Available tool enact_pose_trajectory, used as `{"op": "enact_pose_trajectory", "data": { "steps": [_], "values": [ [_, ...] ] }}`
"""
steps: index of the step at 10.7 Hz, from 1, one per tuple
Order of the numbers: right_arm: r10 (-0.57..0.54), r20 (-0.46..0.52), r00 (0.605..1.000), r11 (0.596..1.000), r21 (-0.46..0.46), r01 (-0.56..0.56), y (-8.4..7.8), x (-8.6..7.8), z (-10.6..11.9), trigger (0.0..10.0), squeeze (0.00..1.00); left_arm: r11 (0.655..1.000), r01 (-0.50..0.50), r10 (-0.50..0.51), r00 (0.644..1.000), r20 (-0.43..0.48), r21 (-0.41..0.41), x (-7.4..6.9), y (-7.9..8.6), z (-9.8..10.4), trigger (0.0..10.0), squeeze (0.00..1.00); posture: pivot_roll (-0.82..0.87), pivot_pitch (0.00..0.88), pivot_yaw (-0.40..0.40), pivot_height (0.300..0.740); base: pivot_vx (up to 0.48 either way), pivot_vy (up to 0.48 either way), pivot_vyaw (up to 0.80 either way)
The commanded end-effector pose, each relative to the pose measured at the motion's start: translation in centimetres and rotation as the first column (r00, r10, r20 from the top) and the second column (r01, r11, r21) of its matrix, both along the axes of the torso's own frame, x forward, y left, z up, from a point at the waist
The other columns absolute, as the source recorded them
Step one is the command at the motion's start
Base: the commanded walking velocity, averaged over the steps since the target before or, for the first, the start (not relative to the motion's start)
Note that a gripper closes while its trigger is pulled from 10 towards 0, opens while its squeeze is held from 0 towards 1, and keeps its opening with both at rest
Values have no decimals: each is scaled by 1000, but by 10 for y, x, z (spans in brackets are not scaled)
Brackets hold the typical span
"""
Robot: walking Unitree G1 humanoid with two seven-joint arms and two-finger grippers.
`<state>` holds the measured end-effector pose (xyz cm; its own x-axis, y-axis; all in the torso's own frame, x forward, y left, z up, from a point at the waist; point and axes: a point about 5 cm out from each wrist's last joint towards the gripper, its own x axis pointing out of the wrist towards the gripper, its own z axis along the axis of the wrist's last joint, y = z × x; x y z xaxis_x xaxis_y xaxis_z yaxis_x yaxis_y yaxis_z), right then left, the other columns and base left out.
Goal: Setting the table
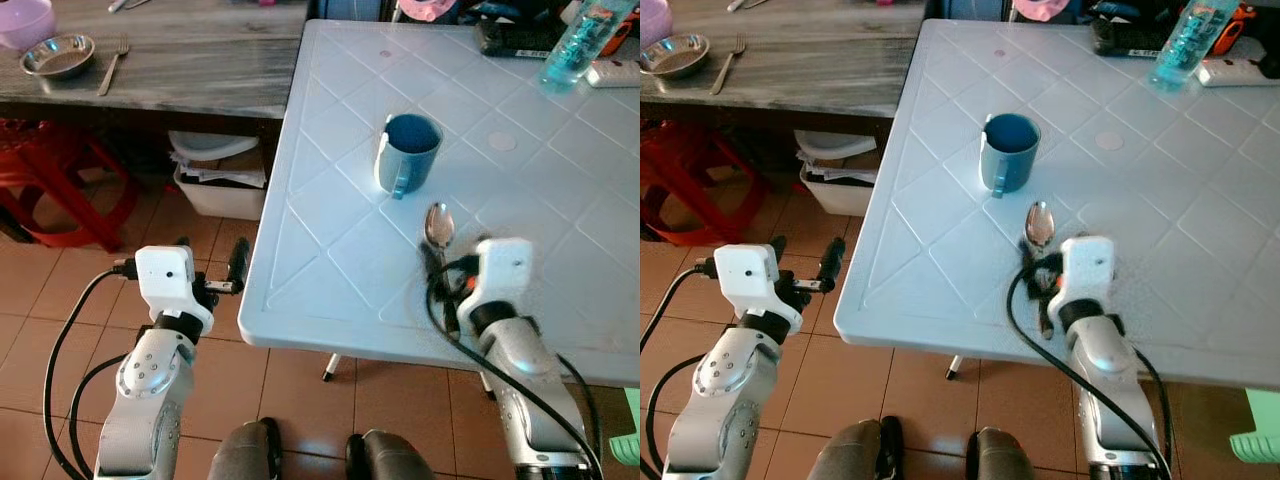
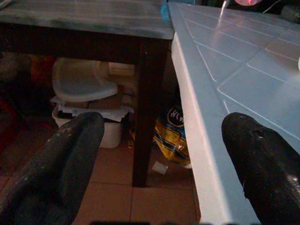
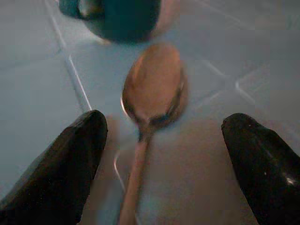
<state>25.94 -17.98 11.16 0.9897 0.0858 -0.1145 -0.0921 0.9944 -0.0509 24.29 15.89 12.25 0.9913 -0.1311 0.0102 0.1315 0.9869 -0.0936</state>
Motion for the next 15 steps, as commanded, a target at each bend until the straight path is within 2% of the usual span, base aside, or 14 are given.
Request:
{"op": "enact_pose_trajectory", "data": {
  "steps": [1, 2, 3, 4, 5, 6, 7, 8, 9, 11, 15],
  "values": [
    [9, -47, 999, 1000, 17, -8, 0, -3, -8, 10000, 0, 1000, 6, -6, 1000, -4, 7, -3, 1, 1, 10000, 0, 9, 185, 17, 740, 0, 0, 0],
    [44, -119, 992, 999, 25, -42, 4, -8, -17, 10000, 0, 1000, 12, -12, 1000, -8, 7, -4, 1, 1, 10000, 0, 7, 188, 18, 740, 0, 0, 0],
    [44, -140, 989, 999, 30, -40, 4, -11, -20, 10000, 0, 1000, 17, -16, 1000, -11, 7, -4, 1, 1, 10000, 0, 4, 189, 18, 740, 0, 0, 0],
    [65, -155, 986, 998, 36, -60, 4, -11, -21, 9412, 0, 1000, 18, -18, 1000, -12, 8, -4, 1, 0, 10000, 0, 0, 191, 18, 740, 0, 0, 0],
    [76, -152, 986, 997, 43, -70, 4, -10, -18, 10000, 0, 1000, 21, -21, 1000, -13, 8, -4, 0, 0, 10000, 0, 1, 191, 17, 740, 0, 0, 0],
    [96, -138, 986, 994, 64, -88, 6, -6, -12, 10000, 0, 1000, 23, -23, 1000, -14, 7, -4, 0, 0, 10000, 0, 1, 191, 16, 740, 0, 0, 0],
    [99, -146, 984, 992, 97, -85, 8, -6, -11, 8627, 0, 1000, 26, -26, 1000, -16, 7, -4, 0, 0, 10000, 0, 2, 192, 15, 740, 0, 0, 0],
    [82, -179, 980, 990, 124, -60, 8, -7, -12, 2706, 0, 999, 31, -31, 999, -19, 6, -4, -1, 0, 10000, 0, 2, 193, 15, 740, 0, 0, 0],
    [90, -195, 977, 988, 145, -62, 10, -9, -14, 0, 0, 999, 37, -36, 999, -24, 4, -5, -1, -1, 10000, 0, 1, 196, 16, 740, 0, 0, 0],
    [123, -231, 965, 976, 205, -75, 19, -12, -15, 0, 0, 997, 74, -75, 996, -38, -10, -6, -4, -3, 10000, 0, -4, 199, 17, 740, 0, 0, 0],
    [222, -344, 912, 966, 207, -157, 32, -8, -21, 0, 0, 993, 119, -120, 992, -43, -23, -9, -11, -3, 10000, 0, 0, 204, 7, 740, 0, 0, 0]
  ]
}}
